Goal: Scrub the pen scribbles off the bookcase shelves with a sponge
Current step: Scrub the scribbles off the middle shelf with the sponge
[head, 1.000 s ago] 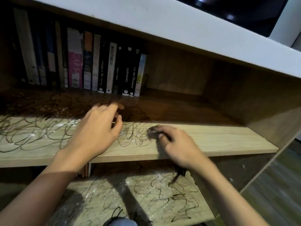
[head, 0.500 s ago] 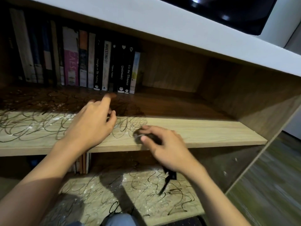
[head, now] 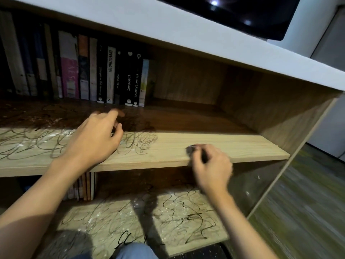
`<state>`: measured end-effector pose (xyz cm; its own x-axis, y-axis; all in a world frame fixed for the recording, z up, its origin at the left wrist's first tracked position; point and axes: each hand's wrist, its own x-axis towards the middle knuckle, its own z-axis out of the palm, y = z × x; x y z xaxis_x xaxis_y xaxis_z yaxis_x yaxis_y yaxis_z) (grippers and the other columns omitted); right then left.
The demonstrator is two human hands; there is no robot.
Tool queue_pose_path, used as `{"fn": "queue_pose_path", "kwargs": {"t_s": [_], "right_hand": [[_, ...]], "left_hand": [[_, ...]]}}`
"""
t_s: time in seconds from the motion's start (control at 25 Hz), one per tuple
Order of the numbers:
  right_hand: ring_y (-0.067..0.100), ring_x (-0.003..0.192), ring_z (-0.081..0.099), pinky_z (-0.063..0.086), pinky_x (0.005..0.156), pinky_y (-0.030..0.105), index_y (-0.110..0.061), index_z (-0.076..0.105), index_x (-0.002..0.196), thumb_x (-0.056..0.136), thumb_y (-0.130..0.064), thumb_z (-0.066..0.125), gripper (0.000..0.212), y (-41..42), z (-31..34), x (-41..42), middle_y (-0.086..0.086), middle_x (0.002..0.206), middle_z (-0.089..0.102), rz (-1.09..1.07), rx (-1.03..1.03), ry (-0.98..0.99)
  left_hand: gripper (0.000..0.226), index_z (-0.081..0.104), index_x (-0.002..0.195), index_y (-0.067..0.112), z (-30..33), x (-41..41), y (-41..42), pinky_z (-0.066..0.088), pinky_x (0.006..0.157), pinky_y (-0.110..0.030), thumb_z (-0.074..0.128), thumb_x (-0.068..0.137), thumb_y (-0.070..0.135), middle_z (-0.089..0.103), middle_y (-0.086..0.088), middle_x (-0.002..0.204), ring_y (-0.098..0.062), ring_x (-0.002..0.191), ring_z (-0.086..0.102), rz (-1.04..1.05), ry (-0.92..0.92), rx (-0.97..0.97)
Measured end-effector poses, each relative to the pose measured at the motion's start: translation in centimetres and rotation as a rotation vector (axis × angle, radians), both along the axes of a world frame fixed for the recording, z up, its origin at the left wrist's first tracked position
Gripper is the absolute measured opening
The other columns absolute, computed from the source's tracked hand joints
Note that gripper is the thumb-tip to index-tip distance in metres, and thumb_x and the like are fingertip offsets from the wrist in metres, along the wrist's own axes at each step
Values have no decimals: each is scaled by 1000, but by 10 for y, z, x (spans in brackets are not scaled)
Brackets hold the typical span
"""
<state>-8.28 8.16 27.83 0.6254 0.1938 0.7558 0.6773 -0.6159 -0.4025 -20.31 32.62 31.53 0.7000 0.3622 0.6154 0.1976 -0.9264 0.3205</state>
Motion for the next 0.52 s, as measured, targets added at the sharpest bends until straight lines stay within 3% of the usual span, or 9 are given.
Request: {"fn": "queue_pose_path", "kwargs": {"t_s": [0.16,0.28,0.36,0.52], "right_hand": [[0,86,62,45,80,23,-27,71,90,87,-37,51,22,63,-2,-66,-16,92,70,363,-112,-13],[-6,102,61,50,91,26,-31,72,103,86,-43,51,30,31,13,-31,-21,107,69,537,-239,100],[-5,101,63,52,91,29,-32,74,102,86,-43,54,28,-1,28,12,-21,106,70,510,-314,251],[12,82,68,53,70,31,-31,76,92,91,-39,57,20,-12,56,90,-6,89,75,230,-422,407]], "left_hand": [[25,59,114,13,0,-1,2,47,79,-42,47,94,23,64,-6,89,-29,97,53,3,-27,7],[23,63,111,13,0,-2,3,45,80,-40,49,94,20,66,-6,89,-28,96,53,-2,-60,-3],[22,63,110,14,1,-2,3,45,80,-40,48,95,21,65,-4,89,-26,96,52,-6,-65,-8],[22,63,108,19,-3,-1,5,45,84,-38,47,95,24,65,0,92,-24,98,52,-6,-54,-5]]}}
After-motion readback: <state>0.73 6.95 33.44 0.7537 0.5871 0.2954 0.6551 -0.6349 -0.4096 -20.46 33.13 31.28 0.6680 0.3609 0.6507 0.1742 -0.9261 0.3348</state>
